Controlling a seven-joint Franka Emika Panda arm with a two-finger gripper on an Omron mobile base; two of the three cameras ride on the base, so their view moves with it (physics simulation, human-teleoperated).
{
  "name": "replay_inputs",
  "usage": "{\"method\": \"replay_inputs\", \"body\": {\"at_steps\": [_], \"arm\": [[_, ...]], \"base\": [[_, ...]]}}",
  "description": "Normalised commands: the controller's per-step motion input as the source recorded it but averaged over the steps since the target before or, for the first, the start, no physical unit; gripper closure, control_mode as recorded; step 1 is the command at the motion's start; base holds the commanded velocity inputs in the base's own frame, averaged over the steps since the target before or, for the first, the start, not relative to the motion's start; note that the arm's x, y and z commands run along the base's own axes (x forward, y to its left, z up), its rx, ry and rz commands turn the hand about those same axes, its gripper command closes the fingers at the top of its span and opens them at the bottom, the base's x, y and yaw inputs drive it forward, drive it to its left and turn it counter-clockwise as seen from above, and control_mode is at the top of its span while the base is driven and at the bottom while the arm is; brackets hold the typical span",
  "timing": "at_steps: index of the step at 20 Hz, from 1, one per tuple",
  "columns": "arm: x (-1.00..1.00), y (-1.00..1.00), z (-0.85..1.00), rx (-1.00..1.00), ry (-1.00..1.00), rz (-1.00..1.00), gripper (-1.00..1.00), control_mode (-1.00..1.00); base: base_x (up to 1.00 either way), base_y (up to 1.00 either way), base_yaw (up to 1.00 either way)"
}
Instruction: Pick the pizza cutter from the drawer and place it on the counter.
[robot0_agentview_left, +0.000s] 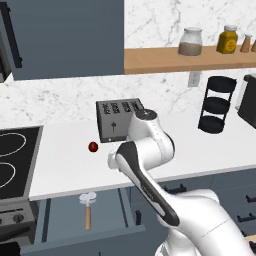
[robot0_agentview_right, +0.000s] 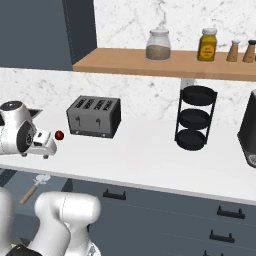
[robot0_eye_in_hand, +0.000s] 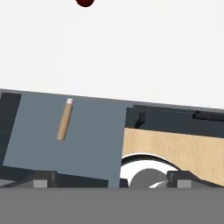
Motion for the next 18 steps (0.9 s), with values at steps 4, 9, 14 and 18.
{"method": "replay_inputs", "body": {"at_steps": [4,9,14,18], "arm": [[-0.29,0.67,-0.56,0.00,0.08,0.00,-1.00,-1.00],[-0.12,0.55,-0.65,0.04,0.08,0.00,-1.00,-1.00],[-0.04,0.61,-0.58,0.00,0.26,0.00,-1.00,-1.00],[0.00,0.64,-0.55,0.00,0.29,0.00,-1.00,-1.00]], "base": [[0.00,0.00,0.00],[0.00,0.00,0.00],[0.00,0.00,0.00],[0.00,0.00,0.00]]}}
